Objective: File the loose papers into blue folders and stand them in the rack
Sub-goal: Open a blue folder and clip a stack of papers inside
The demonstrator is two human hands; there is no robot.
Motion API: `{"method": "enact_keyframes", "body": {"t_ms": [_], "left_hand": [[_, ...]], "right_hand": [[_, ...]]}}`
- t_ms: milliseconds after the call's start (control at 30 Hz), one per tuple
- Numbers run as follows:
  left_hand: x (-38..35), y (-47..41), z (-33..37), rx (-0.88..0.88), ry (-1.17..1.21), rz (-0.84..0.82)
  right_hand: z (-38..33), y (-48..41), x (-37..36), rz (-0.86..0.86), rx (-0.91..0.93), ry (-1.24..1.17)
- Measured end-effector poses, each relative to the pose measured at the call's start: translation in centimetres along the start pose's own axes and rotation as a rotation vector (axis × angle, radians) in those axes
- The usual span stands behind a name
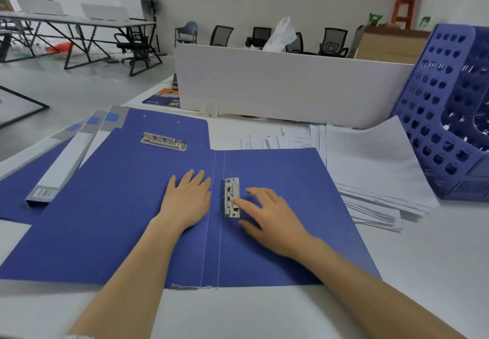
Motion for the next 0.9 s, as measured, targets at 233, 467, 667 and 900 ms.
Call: {"method": "enact_keyframes", "body": {"t_ms": [233,467,667,900], "left_hand": [[-0.2,-0.4,0.2,0.026,0.013,0.002],[-0.8,-0.6,0.0,0.030,0.052,-0.008],[-0.9,-0.5,-0.1,0.035,0.106,-0.024],[-0.6,-0.3,0.2,0.025,0.116,-0.004]], "right_hand": [[-1.2,-0.5,-0.8,0.049,0.125,0.149],[-1.9,-0.7,-0.4,0.049,0.141,0.219],[-2.5,-0.6,-0.2,0.093,0.156,0.274],[-3.1,-0.5,1.5,0.294,0.174,0.308]]}}
Point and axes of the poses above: each hand's wrist, its own y-axis away from the middle knuckle, its own x-axis out of the back of the hand, z = x × y, the point moved 9 cm from there along -y, towards the middle knuckle, and after that the axes turned 6 degrees about -z, right-handed, at the moved point
